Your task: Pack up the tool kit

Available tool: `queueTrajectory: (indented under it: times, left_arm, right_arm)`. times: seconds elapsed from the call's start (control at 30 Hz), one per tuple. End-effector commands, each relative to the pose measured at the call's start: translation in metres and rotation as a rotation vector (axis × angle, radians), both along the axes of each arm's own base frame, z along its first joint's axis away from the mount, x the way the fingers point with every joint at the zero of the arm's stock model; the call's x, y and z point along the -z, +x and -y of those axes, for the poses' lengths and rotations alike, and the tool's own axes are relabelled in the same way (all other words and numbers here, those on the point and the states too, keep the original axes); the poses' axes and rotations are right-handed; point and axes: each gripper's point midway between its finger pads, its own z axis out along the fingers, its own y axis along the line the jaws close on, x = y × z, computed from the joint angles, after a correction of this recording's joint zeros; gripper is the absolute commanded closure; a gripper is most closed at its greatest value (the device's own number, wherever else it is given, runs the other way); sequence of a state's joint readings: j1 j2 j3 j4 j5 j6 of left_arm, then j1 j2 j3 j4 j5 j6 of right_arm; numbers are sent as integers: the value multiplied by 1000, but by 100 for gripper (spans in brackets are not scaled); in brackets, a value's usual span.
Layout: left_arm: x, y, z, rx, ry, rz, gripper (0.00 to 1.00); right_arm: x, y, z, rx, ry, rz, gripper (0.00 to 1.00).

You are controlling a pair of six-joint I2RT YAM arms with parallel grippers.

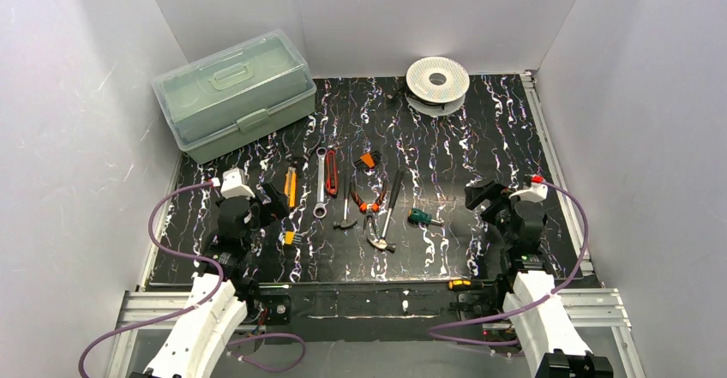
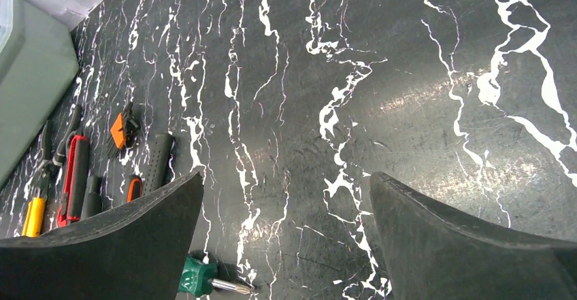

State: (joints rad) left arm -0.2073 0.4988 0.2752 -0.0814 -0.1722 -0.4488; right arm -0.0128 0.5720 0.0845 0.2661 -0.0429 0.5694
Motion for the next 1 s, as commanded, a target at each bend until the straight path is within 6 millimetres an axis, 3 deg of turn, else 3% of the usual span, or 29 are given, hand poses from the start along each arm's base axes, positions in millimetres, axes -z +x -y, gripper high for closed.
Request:
queueTrajectory:
  times: [0.0, 0.27, 0.47, 0.63, 0.8, 0.97]
  left_arm:
    - [-2, 3, -3, -26, 0, 2, 1]
    - [8, 4, -7, -63, 22, -115, 1]
    - [1, 11, -2, -66, -10, -92, 0]
    - [-40, 31, 0, -104, -41, -31, 0]
    - [-82, 75, 0, -147, -15, -10, 1]
    - [-148, 122, -9, -172, 98, 42, 0]
  right_arm:
    - [-36, 12, -2, -16, -6, 102, 0]
    - [-37, 12, -1, -7, 4, 97, 0]
    - [-34, 12, -3, -12, 9, 90, 0]
    - [-26, 10, -4, -23, 11, 66, 0]
    - [-27, 11, -11, -52, 24, 77, 0]
    - [-25, 12, -17, -84, 33, 59, 0]
